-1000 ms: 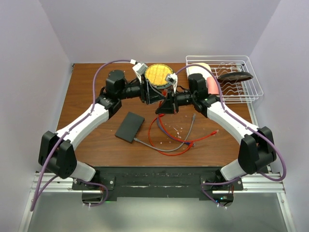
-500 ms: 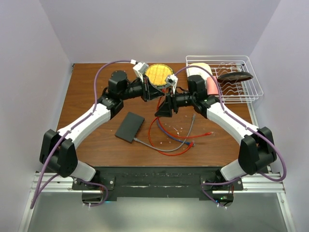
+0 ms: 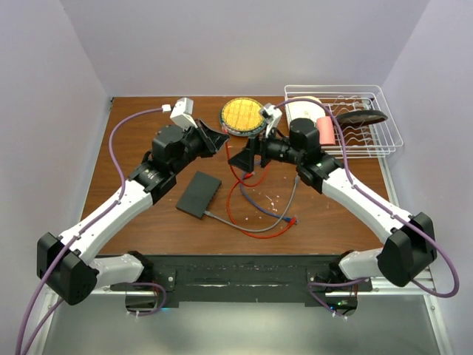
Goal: Insert the plug into the switch port
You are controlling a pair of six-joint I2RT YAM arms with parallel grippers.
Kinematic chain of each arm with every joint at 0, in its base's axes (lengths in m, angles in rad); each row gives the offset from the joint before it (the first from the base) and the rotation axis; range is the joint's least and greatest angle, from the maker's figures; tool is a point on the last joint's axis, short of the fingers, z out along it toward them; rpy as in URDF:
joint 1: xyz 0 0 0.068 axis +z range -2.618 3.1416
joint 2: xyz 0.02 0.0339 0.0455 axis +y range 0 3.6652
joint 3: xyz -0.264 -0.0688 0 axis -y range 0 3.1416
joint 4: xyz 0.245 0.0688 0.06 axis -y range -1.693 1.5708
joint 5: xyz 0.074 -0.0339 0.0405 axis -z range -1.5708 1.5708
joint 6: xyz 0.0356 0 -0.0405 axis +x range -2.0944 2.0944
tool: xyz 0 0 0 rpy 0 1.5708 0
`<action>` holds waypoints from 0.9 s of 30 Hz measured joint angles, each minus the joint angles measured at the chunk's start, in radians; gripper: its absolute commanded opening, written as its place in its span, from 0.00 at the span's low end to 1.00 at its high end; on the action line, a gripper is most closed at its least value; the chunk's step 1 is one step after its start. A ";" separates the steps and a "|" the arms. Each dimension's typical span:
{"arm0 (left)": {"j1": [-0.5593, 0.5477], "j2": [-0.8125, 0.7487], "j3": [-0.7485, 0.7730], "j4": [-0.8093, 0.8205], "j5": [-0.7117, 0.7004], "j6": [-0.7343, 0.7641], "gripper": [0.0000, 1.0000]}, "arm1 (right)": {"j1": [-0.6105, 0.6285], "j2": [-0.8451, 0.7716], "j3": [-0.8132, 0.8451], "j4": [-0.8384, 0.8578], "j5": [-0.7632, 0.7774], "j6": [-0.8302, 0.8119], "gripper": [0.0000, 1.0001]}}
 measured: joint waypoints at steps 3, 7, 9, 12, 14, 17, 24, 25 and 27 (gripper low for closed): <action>-0.009 0.008 -0.006 -0.032 -0.051 -0.029 0.00 | 0.060 0.021 0.031 0.012 0.059 0.013 0.77; -0.016 0.012 -0.006 -0.074 -0.094 -0.045 0.00 | 0.093 0.051 0.042 0.032 0.122 0.045 0.64; -0.017 0.012 -0.006 -0.079 -0.107 -0.049 0.00 | 0.092 0.064 0.042 0.033 0.159 0.054 0.55; -0.018 0.012 -0.006 -0.080 -0.112 -0.053 0.00 | 0.093 0.090 0.055 0.025 0.220 0.069 0.49; -0.018 0.012 -0.006 -0.079 -0.121 -0.053 0.00 | 0.094 0.103 0.069 0.024 0.239 0.074 0.48; -0.017 0.012 -0.006 -0.079 -0.124 -0.053 0.00 | 0.103 0.119 0.093 0.027 0.259 0.080 0.46; -0.017 0.014 -0.008 -0.079 -0.127 -0.060 0.00 | 0.116 0.134 0.107 0.039 0.252 0.099 0.00; -0.016 0.015 -0.008 -0.081 -0.132 -0.060 0.00 | 0.122 0.138 0.111 0.041 0.250 0.104 0.00; -0.016 0.015 -0.008 -0.086 -0.137 -0.060 0.00 | 0.124 0.140 0.111 0.040 0.251 0.105 0.00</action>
